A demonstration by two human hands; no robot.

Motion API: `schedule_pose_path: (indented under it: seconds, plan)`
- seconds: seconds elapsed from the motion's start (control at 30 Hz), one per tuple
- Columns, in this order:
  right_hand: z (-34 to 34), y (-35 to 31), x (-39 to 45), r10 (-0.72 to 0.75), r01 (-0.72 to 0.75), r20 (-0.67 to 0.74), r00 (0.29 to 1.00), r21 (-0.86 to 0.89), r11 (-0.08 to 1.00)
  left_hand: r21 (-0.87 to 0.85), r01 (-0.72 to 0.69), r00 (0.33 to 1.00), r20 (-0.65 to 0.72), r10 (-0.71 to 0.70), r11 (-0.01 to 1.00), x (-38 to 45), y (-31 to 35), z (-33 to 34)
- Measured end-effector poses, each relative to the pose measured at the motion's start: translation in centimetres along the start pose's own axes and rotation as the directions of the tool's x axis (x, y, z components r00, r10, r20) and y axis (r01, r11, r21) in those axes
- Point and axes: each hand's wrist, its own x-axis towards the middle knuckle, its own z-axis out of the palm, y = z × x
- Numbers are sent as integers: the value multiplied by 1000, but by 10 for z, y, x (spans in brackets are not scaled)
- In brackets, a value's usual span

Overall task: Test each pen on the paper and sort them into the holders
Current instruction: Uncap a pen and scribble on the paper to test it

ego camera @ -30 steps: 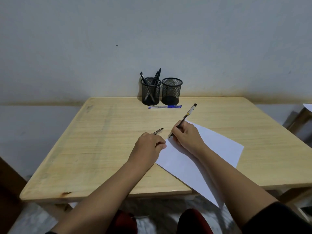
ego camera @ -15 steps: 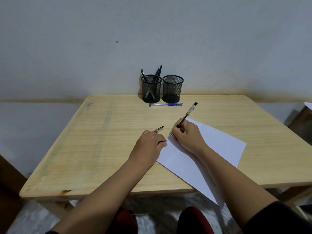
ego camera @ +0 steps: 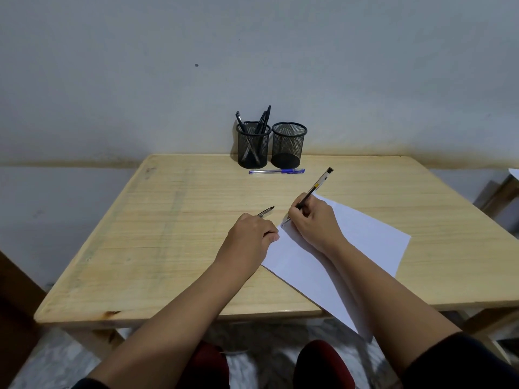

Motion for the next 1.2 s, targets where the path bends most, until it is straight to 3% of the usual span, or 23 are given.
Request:
schedule_pose_path:
  seconds: [0.83, 1.0, 1.1, 1.2]
  plan:
    - [2, 1, 2, 36, -35, -28, 999, 17, 999, -1, 21, 1000, 7, -21, 1000, 0, 0, 1]
    - [-1, 0, 4, 64, -64, -9, 998, 49, 997, -61, 100, 995, 2, -100, 993, 5, 3, -7]
    - [-6, 2, 9, 114, -112, -14, 993, 122, 986, -148, 166, 978, -102, -182, 975, 15, 1, -16]
    - [-11, 1, 13, 141, -138, -4, 990, 194, 971, -101, 209, 968, -121, -220, 973, 28, -3, -20]
